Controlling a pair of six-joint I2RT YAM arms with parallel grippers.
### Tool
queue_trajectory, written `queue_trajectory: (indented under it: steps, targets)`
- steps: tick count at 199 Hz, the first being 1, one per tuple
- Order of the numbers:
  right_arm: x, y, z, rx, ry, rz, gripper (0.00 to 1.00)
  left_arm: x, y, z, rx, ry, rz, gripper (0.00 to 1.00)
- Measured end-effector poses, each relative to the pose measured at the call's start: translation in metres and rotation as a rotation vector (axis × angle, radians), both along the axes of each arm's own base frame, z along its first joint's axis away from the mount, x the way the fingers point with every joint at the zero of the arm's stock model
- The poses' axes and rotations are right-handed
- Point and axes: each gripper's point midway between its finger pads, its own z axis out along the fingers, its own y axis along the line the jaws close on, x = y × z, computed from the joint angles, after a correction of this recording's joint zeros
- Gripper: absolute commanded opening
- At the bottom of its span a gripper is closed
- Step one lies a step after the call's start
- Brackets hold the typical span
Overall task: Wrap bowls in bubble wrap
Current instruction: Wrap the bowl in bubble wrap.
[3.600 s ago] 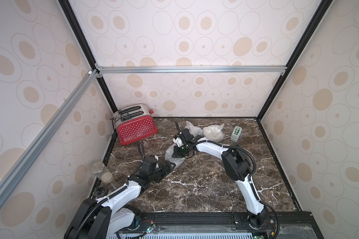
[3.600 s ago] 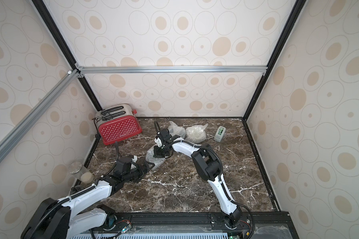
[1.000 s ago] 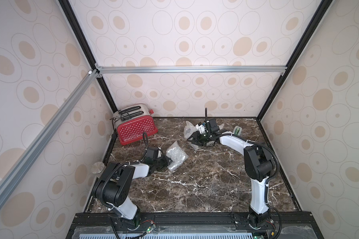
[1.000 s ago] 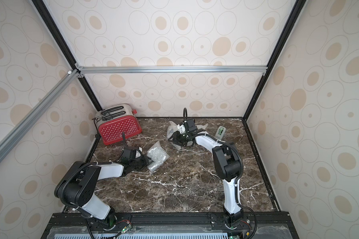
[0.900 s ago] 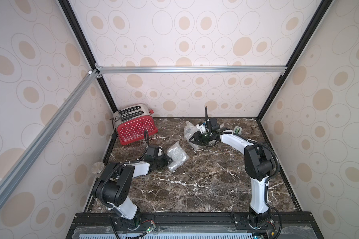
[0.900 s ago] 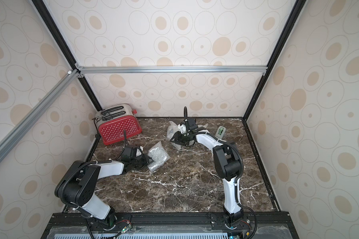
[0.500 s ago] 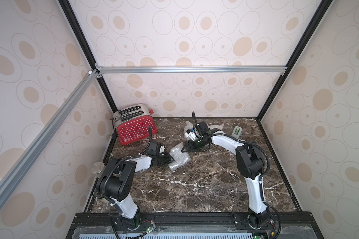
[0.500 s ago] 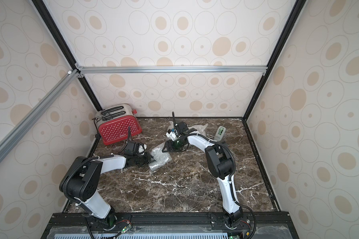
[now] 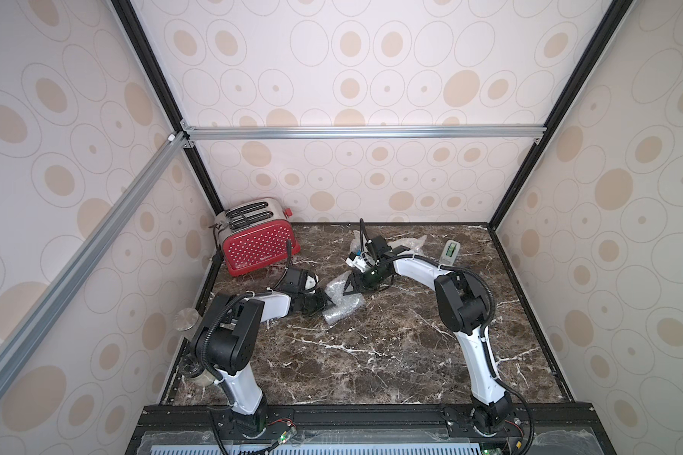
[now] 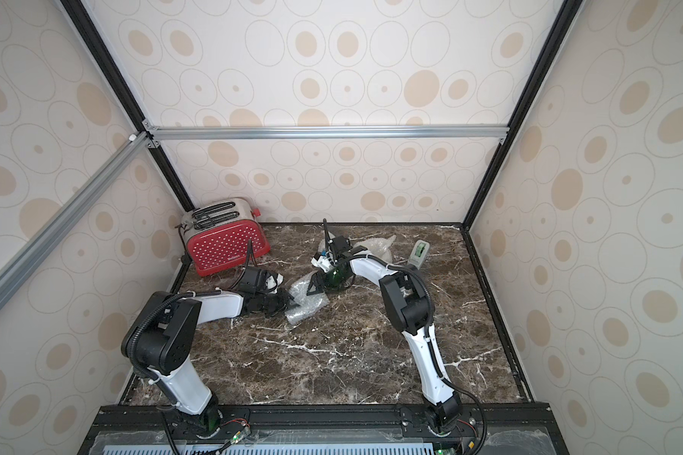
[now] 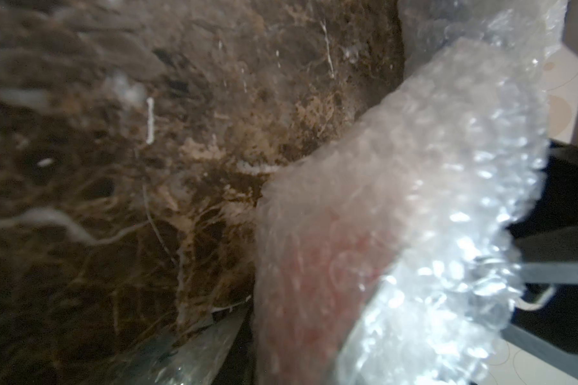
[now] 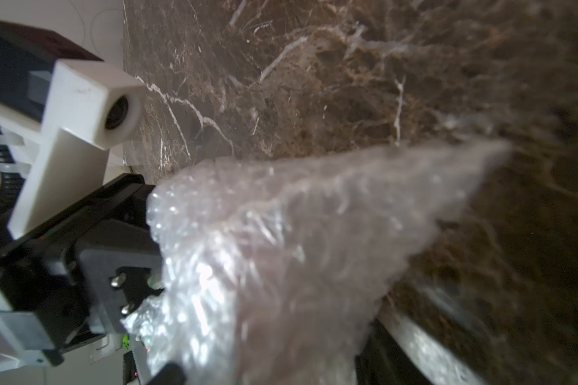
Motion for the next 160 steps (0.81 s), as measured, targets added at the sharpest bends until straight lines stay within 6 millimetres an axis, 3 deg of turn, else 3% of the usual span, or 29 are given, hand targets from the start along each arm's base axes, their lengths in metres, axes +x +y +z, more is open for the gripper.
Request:
queue_trajectory:
  steps: [16, 36, 59, 85, 107, 140, 160]
  targets:
    - [-0.002, 0.006, -0.004, -0.014, 0.004, 0.002, 0.23, -0.001, 0.001, -0.001, 0.005, 0.007, 0.000, 0.25]
    - [-0.002, -0.001, -0.017, -0.070, -0.007, -0.013, 0.08, 0.004, 0.000, 0.004, -0.002, -0.005, 0.004, 0.28]
    - [-0.002, -0.004, -0.019, -0.069, 0.001, -0.043, 0.00, 0.007, 0.000, 0.007, 0.005, -0.020, -0.004, 0.45]
    - [-0.006, -0.009, -0.018, -0.087, 0.003, -0.088, 0.00, 0.004, 0.004, 0.010, 0.024, -0.017, -0.003, 0.63]
    - [-0.013, -0.017, -0.017, -0.121, 0.018, -0.138, 0.00, 0.002, 0.009, 0.030, 0.039, -0.055, 0.012, 0.77]
    - [-0.030, -0.036, -0.018, -0.159, 0.068, -0.251, 0.00, -0.001, 0.021, 0.082, 0.022, -0.181, 0.085, 0.82]
    - [-0.038, -0.045, -0.019, -0.160, 0.090, -0.330, 0.00, -0.012, 0.028, 0.100, -0.008, -0.230, 0.134, 0.81]
